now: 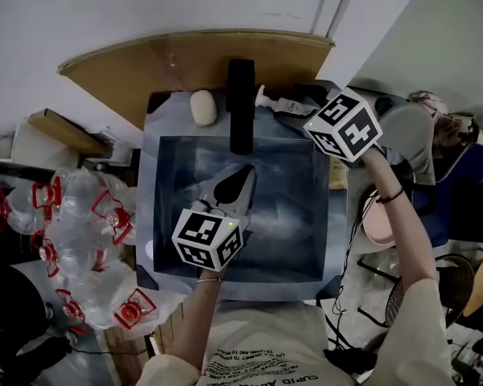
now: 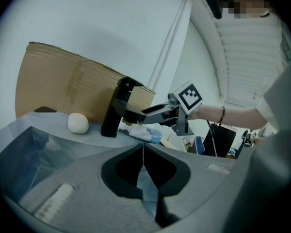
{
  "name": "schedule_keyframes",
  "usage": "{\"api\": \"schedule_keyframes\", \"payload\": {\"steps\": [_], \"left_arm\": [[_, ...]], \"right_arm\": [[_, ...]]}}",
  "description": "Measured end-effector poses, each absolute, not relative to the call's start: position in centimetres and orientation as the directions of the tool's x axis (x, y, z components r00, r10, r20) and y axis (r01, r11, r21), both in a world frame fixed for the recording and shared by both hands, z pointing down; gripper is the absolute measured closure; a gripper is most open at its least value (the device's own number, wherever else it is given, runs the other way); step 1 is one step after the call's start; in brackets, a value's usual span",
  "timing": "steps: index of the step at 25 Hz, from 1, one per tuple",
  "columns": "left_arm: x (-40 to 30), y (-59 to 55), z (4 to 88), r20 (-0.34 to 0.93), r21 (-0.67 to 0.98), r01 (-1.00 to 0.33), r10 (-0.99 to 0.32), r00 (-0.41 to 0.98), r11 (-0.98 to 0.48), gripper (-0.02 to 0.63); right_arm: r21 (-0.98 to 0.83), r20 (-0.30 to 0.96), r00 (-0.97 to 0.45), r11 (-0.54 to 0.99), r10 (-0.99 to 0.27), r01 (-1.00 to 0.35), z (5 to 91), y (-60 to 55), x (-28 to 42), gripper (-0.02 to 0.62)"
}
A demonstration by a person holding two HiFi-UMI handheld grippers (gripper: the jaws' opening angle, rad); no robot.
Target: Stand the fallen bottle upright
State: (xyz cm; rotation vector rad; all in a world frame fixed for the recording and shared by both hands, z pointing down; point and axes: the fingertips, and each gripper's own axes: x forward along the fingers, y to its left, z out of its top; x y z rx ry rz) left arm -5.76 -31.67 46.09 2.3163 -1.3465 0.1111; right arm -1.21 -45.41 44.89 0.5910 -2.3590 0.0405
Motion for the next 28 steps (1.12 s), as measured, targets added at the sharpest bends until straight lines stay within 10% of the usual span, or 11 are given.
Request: {"api": "schedule_keyframes", "payload": {"steps": [28], "left_arm": [[-4.7, -31.5, 48.2, 0.295, 0.414, -0.764, -0.721, 0.627, -0.495, 0.581]], "right_arm": [[0.074, 0.917, -0.371, 0.977, -0.146, -0.201, 52.9, -46.0, -2.2, 0.339]]}}
